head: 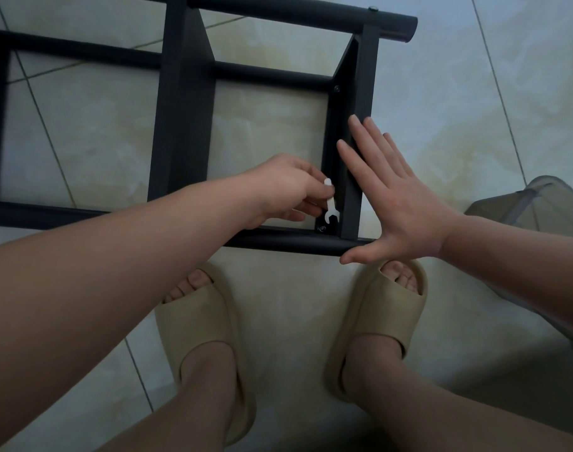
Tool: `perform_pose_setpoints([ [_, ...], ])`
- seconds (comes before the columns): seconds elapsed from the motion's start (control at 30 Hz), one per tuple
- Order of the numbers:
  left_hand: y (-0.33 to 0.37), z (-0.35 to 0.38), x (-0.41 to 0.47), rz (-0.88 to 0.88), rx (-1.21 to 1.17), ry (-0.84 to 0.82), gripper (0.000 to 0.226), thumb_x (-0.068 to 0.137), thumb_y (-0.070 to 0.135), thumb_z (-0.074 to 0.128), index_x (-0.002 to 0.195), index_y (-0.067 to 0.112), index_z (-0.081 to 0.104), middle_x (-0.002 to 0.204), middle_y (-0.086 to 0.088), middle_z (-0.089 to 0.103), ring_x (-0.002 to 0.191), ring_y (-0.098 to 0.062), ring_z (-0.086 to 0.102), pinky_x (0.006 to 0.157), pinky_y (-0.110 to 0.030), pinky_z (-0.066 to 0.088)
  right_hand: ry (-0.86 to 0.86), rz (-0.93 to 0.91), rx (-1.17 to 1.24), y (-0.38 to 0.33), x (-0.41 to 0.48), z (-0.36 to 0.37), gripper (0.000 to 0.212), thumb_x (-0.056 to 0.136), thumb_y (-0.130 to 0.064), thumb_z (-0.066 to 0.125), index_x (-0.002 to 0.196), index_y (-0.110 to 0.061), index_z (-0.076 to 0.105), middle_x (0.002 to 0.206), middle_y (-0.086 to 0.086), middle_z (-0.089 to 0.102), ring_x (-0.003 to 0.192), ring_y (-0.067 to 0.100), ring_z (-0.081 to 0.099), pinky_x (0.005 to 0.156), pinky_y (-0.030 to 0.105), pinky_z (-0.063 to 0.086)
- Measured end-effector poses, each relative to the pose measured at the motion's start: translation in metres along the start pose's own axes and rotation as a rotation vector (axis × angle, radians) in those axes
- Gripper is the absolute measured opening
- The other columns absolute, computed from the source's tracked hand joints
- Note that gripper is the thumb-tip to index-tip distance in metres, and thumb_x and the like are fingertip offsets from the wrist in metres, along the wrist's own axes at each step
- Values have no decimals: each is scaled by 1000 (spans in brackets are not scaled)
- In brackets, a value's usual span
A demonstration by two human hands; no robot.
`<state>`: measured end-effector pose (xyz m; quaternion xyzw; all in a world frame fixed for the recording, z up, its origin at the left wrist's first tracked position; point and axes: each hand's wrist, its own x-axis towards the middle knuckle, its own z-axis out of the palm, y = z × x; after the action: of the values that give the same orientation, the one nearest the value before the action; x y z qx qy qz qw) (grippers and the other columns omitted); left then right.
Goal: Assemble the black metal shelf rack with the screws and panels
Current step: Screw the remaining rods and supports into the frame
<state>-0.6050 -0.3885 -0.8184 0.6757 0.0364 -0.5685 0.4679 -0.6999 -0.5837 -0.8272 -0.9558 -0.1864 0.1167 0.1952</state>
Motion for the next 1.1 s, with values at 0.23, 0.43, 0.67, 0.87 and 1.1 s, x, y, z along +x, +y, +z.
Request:
perform_pose_setpoints([
  [0.23,3,3,3,-54,-116,103,10,91,27,70,98,19,68,76,7,75,81,-11,72,75,-30,50,3,2,6,0,0,0,130,75,-90,50,162,-2,9,169,22,-5,156,36,-11,126,59,5],
  [0.43,5,5,2,-110,-162,111,16,93,33,67,105,23,70,80,9,77,85,-10,70,77,-31,48,12,-4,10,0,0,0,130,75,-89,53,161,0,10,168,24,-3,156,38,-9,124,62,9],
  [0.67,4,6,1,-104,-187,59,10,95,31,64,101,24,68,84,8,77,83,-8,70,75,-29,47,19,-9,10,1,0,2,130,76,-90,50,161,-1,9,168,24,-3,156,38,-9,124,62,10],
  [0.87,3,1,-3,-94,-77,28,13,94,30,66,105,25,70,87,6,78,90,-12,70,83,-32,50,22,-11,11,1,0,2,130,76,-91,49,161,-2,9,169,23,-4,156,37,-9,124,62,9],
  [1.1,6,5,-3,-93,-107,28,9,95,28,64,101,24,68,85,6,78,85,-10,70,78,-29,48,16,-5,12,1,0,1,130,76,-91,48,161,-1,9,168,23,-4,156,37,-10,125,60,8],
])
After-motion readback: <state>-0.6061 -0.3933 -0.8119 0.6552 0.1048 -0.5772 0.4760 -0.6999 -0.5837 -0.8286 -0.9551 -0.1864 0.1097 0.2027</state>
